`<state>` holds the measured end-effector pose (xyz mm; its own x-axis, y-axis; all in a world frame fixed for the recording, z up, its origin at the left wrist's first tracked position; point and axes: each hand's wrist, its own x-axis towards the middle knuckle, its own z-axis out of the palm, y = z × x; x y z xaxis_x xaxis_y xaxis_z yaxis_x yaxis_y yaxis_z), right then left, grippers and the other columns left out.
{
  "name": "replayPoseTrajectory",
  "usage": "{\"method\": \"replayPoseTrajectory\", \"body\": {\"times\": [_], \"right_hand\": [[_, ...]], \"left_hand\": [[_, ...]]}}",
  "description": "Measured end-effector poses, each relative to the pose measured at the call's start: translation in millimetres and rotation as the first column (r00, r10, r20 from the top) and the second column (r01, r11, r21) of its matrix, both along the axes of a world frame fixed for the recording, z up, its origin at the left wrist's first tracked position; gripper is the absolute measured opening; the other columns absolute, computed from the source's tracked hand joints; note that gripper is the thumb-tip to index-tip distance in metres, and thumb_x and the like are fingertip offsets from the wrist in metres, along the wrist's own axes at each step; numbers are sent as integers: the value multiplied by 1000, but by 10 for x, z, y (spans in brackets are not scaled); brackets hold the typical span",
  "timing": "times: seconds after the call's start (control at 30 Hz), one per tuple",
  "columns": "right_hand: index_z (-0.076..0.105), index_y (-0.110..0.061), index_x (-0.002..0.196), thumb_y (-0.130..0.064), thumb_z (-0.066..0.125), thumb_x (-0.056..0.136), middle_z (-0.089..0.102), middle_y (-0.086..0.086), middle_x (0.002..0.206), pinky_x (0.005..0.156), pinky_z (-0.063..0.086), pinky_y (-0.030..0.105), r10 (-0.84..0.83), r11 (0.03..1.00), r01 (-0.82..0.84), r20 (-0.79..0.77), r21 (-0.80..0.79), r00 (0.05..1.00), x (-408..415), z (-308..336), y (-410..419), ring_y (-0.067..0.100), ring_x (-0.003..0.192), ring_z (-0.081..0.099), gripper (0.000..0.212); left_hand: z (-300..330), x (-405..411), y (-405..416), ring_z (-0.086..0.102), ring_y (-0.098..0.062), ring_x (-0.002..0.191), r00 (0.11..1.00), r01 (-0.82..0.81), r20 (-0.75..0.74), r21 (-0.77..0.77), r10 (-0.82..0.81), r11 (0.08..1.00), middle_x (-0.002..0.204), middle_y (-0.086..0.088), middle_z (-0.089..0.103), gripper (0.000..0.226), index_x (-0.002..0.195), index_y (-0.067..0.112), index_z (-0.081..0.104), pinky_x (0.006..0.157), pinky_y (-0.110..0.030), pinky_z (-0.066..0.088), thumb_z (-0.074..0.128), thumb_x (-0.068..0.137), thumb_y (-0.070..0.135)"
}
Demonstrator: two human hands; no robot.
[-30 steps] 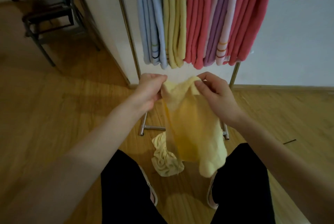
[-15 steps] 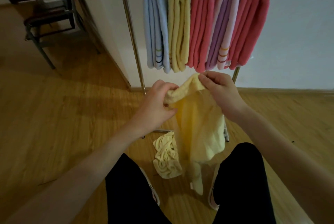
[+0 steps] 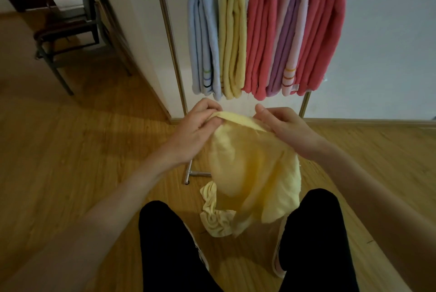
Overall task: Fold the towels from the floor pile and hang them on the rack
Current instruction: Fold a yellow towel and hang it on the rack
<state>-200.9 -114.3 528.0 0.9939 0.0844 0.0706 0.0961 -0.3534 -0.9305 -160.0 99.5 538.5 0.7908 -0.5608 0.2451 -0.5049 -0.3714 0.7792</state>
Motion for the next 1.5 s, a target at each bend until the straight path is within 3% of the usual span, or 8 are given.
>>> {"method": "replayPoseTrajectory", "body": {"times": [0.17,0.47,0.7,0.93,1.07,1.27,1.37,1.5], "right_hand": [[69,-7,86,-40,66,83,68,4,71,61,48,23,68,996,-65,54,-59,996,-86,-18,-89,12,64,62,33],[66,-8,75,-25,66,87,56,-7,58,49,37,14,-108,985,115,65,-130,992,-234,-498,-398,3,51,49,21],[66,1,77,-26,60,90,46,6,55,42,35,18,-215,970,218,43,-104,976,-296,-734,-513,8,45,43,31],[64,8,91,-30,59,92,51,14,73,57,47,34,-479,868,483,-60,116,875,-128,-723,-513,24,67,49,38],[65,3,85,-31,63,90,50,4,66,63,49,35,-540,807,568,-191,158,820,-27,-710,-479,20,65,51,34],[66,1,88,-23,63,90,58,10,74,57,52,33,-554,786,601,-266,144,789,12,-699,-367,24,72,57,24],[65,5,90,-21,62,90,59,15,80,66,55,38,-528,811,572,-270,120,805,-11,-656,-294,25,74,59,26],[64,8,91,-20,63,90,53,7,66,43,45,19,-456,870,487,-254,77,853,-27,-600,-239,16,59,54,29]], "left_hand": [[81,34,26,48,-11,59,915,-224,-396,-335,79,915,62,-1,45,27,77,4,54,59,-28,38,45,97,18],[128,117,28,53,-11,65,775,-575,-587,-503,233,645,68,0,50,27,68,15,52,62,-28,45,49,94,20],[179,191,187,51,-10,63,760,-626,-561,-496,328,602,66,2,48,27,68,17,49,59,-26,44,47,94,23],[56,185,436,53,-12,101,872,-415,-317,-75,373,907,106,3,60,22,101,11,67,83,-30,44,46,97,16],[56,91,492,54,-9,94,892,-360,-336,-128,301,924,117,6,54,28,111,23,66,69,-26,50,44,98,11],[218,-18,534,54,-13,85,946,-63,-314,50,75,997,94,3,56,23,82,13,61,65,-24,47,44,95,8],[259,-79,483,54,-21,94,939,154,-337,245,-66,957,104,-5,56,17,87,22,64,76,-31,47,47,84,21],[184,-171,326,61,-17,86,925,361,-318,563,-209,743,107,-13,59,32,109,33,60,71,-33,53,51,85,13]]}}
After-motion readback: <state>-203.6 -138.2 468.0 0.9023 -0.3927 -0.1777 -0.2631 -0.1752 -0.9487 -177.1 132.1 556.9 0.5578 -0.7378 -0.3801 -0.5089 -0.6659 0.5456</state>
